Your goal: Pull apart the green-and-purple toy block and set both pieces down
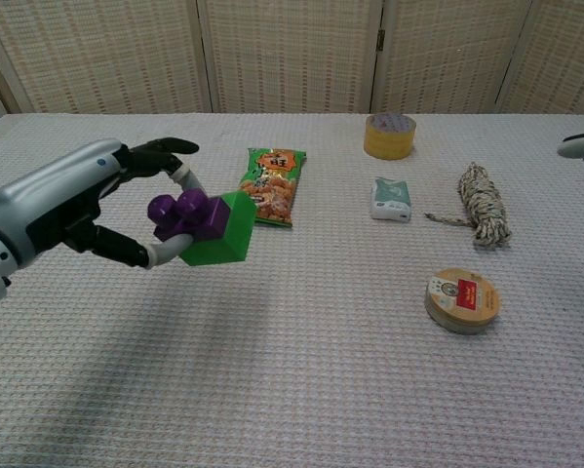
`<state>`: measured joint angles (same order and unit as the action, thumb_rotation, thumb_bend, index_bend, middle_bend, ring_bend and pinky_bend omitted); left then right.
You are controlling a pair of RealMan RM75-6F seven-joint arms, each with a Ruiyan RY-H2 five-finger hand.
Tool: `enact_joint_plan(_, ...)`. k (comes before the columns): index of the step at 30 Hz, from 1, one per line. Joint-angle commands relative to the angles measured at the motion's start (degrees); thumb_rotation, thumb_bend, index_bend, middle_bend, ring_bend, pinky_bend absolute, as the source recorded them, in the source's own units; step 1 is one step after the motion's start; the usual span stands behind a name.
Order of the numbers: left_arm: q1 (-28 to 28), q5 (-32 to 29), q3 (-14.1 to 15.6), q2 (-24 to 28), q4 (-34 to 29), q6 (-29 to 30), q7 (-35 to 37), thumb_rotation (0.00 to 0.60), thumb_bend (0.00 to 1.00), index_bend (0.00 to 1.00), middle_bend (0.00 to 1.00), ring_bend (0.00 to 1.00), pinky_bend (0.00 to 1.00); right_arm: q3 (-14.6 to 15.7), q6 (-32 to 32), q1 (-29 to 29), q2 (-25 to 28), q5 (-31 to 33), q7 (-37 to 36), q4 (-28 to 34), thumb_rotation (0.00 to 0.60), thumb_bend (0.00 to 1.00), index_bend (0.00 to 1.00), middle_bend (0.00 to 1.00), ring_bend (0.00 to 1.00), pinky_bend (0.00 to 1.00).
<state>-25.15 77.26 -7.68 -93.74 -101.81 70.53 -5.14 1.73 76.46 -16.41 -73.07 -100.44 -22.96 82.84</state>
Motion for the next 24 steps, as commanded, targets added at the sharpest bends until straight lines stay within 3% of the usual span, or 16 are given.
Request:
enact_joint_plan(1, -0.5, -6.5, -2.8, 1.9, -5.0, -2.4, -0.9, 0.600, 0.49, 0.73, 0.10, 0.00, 0.00, 1.0, -3.2, -3.9, -3.1, -2.0, -5.8, -1.0, 0.600, 0.40, 0.00, 0.00, 0.00, 0.00)
enact_joint_plan(9, -2.5, -18.7, -7.5, 3.7, -10.1, -4.5, -2.8, 0.600, 0.49, 0.73, 0.10, 0.00, 0.00, -1.9, -3.3, -7.5, -10.7, 0.2, -14.6, 0.1, 0.600, 0.40, 0.00, 0.00, 0.00, 0.00)
enact_joint_plan(24, -3.0, -20.8, -7.2, 3.9, -18.1, -0.9, -4.9, 0.600, 0.49, 0.73, 0.11, 0.00, 0.00, -2.5, -7.4, -12.8, -23.5, 4.6, -34.8, -8.6, 0.600, 0.40, 0.00, 0.00, 0.00, 0.00)
